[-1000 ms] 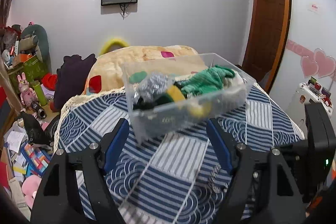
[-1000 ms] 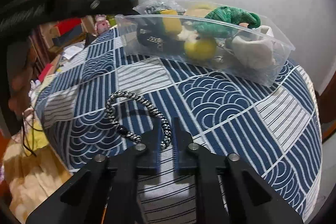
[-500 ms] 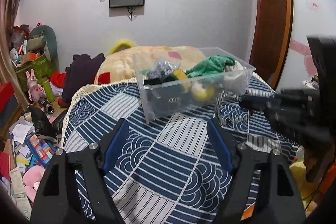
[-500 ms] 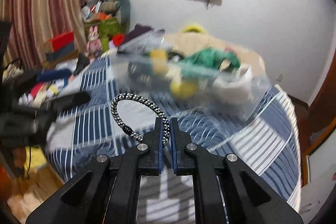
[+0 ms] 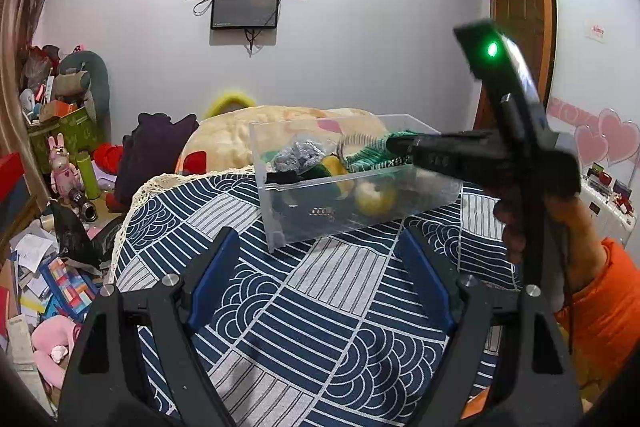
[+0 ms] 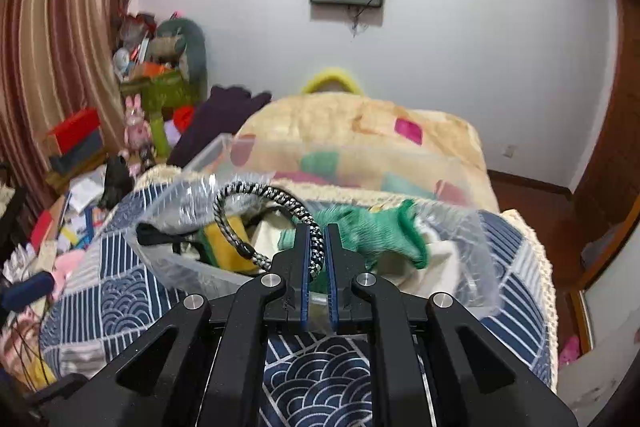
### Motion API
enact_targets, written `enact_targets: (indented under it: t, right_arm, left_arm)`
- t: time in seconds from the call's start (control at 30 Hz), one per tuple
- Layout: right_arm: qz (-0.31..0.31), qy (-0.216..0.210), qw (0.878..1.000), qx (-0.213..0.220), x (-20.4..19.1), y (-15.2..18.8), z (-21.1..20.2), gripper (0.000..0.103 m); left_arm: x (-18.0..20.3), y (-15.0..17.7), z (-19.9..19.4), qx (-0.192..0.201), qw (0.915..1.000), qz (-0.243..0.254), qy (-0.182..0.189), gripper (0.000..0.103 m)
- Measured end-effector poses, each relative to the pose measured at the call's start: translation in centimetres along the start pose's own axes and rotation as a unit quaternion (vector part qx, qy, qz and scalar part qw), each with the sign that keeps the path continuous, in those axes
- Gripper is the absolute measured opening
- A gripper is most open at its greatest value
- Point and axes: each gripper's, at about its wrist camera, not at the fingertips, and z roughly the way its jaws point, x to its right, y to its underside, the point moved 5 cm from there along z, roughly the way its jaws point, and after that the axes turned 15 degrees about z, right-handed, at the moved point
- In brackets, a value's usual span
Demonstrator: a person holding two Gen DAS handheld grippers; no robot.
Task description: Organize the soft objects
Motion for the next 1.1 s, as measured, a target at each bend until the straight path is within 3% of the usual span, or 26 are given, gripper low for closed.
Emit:
enact_targets:
  t: [0.03, 0.1, 0.13, 0.4, 0.43, 0.5, 0.6, 0.7, 0.93, 1.0, 1.1]
  right_arm:
    - [-0.007, 0.005, 1.0, -0.001, -0.1, 0.2, 0.1, 0.014]
    - [-0.025, 0.016, 1.0, 0.002, -0.3, 0.7, -0.3, 0.04]
    - [-0.028, 0.015, 0.999, 0.008, -0.4, 0.8, -0.6, 0.044]
    - [-0.018, -0.02, 0.999, 0.036, 0.2, 0.4, -5.3, 0.047]
    - [-0.014, -0.028, 0.999, 0.04, 0.4, 0.4, -6.2, 0.05]
    - [-0.005, -0.048, 0.997, 0.056, 0.9, 0.4, -8.3, 0.065]
    - [-0.002, -0.054, 0.994, 0.092, 1.4, 0.5, -11.5, 0.076]
    - [0.005, -0.058, 0.991, 0.12, 1.9, 0.6, -14.2, 0.083]
    - [0.016, -0.057, 0.987, 0.147, 2.7, 0.8, -16.6, 0.086]
    - [0.02, -0.058, 0.986, 0.153, 2.7, 1.1, -16.9, 0.099]
    - [0.02, -0.051, 0.984, 0.172, 2.6, 1.7, -17.3, 0.103]
  left_arm:
    - [-0.1, 0.0, -0.1, 0.001, 1.0, -0.001, -0.001, 0.082]
    - [-0.2, -0.2, -0.3, 0.006, 1.0, -0.002, -0.005, 0.082]
    - [-0.2, -0.3, -0.4, 0.008, 0.9999, -0.002, -0.006, 0.082]
    - [-0.2, -2.0, -2.4, 0.044, 0.9989, 0.0, -0.016, 0.083]
    - [-0.1, -2.3, -2.7, 0.05, 0.9986, 0.0, -0.017, 0.083]
    - [0.0, -2.8, -3.3, 0.059, 0.9981, -0.001, -0.017, 0.084]
    - [0.2, -3.4, -4.4, 0.076, 0.997, -0.001, -0.018, 0.089]
    - [0.5, -4.2, -5.4, 0.091, 0.9956, 0.0, -0.02, 0.093]
    - [1.4, -5.3, -7.5, 0.121, 0.9923, 0.008, -0.029, 0.103]
    - [1.8, -5.5, -7.7, 0.12, 0.9923, 0.01, -0.028, 0.103]
    - [2.0, -5.3, -7.7, 0.119, 0.9926, 0.007, -0.026, 0.103]
